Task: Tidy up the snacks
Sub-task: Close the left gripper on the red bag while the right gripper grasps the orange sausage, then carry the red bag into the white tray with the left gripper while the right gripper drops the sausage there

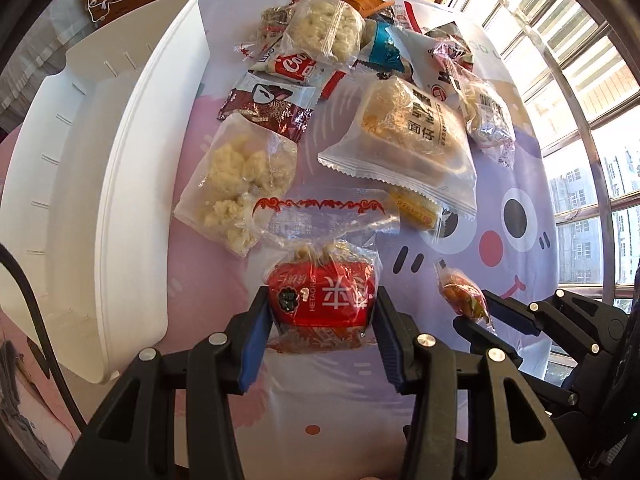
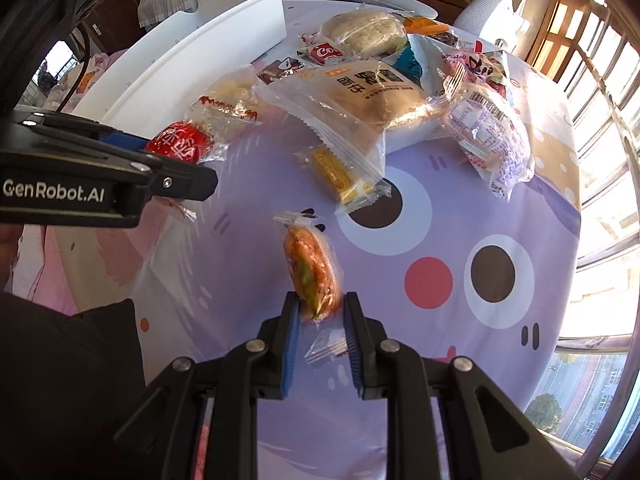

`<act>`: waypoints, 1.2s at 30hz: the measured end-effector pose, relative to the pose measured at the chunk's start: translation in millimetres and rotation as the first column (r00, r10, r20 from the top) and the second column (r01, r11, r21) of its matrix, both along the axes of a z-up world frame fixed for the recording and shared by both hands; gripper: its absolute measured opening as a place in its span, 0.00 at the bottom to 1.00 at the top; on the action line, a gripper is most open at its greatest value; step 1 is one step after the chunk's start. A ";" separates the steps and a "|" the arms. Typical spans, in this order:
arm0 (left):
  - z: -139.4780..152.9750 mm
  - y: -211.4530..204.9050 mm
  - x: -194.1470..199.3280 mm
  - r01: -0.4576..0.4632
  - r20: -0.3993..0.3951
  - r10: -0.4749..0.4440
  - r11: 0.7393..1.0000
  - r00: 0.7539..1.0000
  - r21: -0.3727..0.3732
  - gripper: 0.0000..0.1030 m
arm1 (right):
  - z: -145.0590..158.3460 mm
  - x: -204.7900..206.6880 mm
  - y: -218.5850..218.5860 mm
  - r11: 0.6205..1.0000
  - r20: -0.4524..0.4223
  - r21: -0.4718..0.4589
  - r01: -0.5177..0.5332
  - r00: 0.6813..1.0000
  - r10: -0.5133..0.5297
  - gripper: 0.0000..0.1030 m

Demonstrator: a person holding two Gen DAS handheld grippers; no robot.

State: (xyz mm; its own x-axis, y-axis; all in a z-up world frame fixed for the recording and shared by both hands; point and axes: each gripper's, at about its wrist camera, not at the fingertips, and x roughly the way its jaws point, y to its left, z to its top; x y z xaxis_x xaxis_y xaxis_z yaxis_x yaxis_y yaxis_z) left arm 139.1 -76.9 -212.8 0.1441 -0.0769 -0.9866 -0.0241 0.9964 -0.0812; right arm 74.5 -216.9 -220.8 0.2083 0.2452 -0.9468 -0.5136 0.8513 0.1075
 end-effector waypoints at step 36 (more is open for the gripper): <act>120.5 173.3 -56.8 0.167 0.345 -0.127 0.982 0.930 -0.091 0.46 | 89.9 -36.3 116.5 0.929 0.160 0.152 0.337 0.919 -0.360 0.21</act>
State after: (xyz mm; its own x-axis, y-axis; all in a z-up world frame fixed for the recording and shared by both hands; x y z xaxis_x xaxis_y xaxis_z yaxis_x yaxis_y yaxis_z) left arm 82.3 96.5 -92.3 0.4439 -0.2346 -0.8648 0.1710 0.9695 -0.1753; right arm 38.3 -100.3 -130.9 0.4662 0.2338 -0.8532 -0.2066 0.9666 0.1520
